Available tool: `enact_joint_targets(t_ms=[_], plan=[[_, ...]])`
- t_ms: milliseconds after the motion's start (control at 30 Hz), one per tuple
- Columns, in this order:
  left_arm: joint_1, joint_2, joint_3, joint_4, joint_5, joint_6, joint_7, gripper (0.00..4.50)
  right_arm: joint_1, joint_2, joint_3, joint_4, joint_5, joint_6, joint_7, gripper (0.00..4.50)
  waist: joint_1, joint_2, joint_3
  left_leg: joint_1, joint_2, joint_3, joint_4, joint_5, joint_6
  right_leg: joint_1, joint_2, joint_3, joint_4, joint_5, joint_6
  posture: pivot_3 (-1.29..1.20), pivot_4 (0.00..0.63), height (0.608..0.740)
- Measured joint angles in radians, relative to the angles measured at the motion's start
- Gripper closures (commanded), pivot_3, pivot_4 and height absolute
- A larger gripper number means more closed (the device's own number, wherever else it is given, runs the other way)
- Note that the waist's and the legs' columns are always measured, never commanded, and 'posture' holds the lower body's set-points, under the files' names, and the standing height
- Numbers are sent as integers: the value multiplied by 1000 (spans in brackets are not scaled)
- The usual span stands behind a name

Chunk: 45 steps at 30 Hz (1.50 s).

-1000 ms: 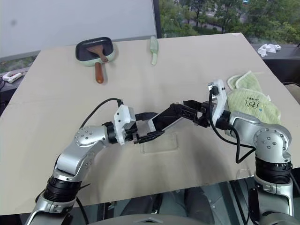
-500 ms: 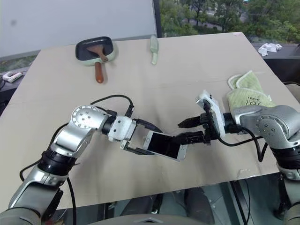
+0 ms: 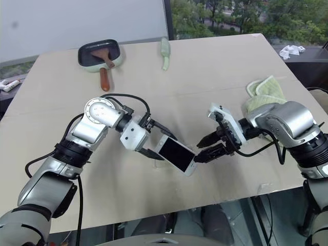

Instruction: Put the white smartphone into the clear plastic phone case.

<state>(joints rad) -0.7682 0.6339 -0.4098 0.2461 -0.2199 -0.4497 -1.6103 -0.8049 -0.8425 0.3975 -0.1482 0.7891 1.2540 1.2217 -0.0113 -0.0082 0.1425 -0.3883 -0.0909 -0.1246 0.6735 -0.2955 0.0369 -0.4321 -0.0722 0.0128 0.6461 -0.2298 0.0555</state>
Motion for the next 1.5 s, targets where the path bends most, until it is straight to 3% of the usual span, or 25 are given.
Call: enact_joint_targets(t_ms=[167,400,500,533,567,667,900,1000,1133,1300,1400,1500], plan=[[-15,-5,-15,17,2,-53,0,1652,-15,39,18,11,-11,67,-16,523,-1,0,0,0,0,0,0,0,0,0,0,0,0,0,0,0,150,740],[-14,-15,-23,19,9,-69,0,1652,-42,72,25,14,-13,123,-28,3626,-2,0,0,-4,-1,-4,5,0,0,-1,0,-3,1,0,0,0,150,740],[-15,-22,-22,17,14,-84,1,1652,-42,73,26,21,-21,143,-35,4463,-2,0,0,-6,-1,-5,8,0,0,-1,0,-5,1,0,0,0,150,740],[-15,-27,-20,17,22,-88,3,1652,-42,73,26,27,-21,150,-35,4495,-1,0,0,-6,-2,-6,9,0,0,-1,-1,-5,2,0,0,0,150,740],[-15,-29,-20,17,23,-88,3,852,-42,73,26,27,-21,154,-35,4500,-1,0,0,-7,-2,-6,10,0,0,-1,-1,-6,2,0,1,0,150,740],[-15,-44,-4,26,23,-80,22,91,-42,78,20,26,-21,161,-44,4500,-1,0,0,-7,-2,-7,11,0,0,-1,-1,-6,3,0,1,0,150,740],[-53,-59,99,100,39,1,130,91,-16,121,-168,59,-9,205,-124,4500,-1,0,0,-7,-3,-8,12,0,0,-1,-2,-7,6,0,1,0,150,740],[-29,-43,172,57,-13,166,196,91,7,160,-288,60,16,247,-176,4500,-5,0,0,-7,-3,-8,11,0,0,-2,-2,-6,7,0,1,0,150,740],[77,-20,368,-84,-190,538,416,91,79,233,-450,28,63,313,-275,4500,-10,0,0,-7,-6,-9,11,0,0,-8,-2,0,14,0,1,0,150,740],[167,-47,498,-255,-397,899,631,91,118,351,-595,-32,78,278,-416,4500,-9,0,0,-7,-7,-8,13,0,0,-7,-2,1,15,0,1,0,150,740],[234,-142,600,-339,-641,1172,832,91,146,443,-643,-74,61,161,-516,4500,-8,0,0,-7,-7,-9,13,0,0,-8,-2,1,16,0,1,0,150,740],[245,-227,659,-361,-794,1304,1010,91,166,504,-644,-117,68,108,-571,4500,-8,0,0,-7,-7,-9,14,0,0,-8,-2,1,16,1,1,0,150,740]])
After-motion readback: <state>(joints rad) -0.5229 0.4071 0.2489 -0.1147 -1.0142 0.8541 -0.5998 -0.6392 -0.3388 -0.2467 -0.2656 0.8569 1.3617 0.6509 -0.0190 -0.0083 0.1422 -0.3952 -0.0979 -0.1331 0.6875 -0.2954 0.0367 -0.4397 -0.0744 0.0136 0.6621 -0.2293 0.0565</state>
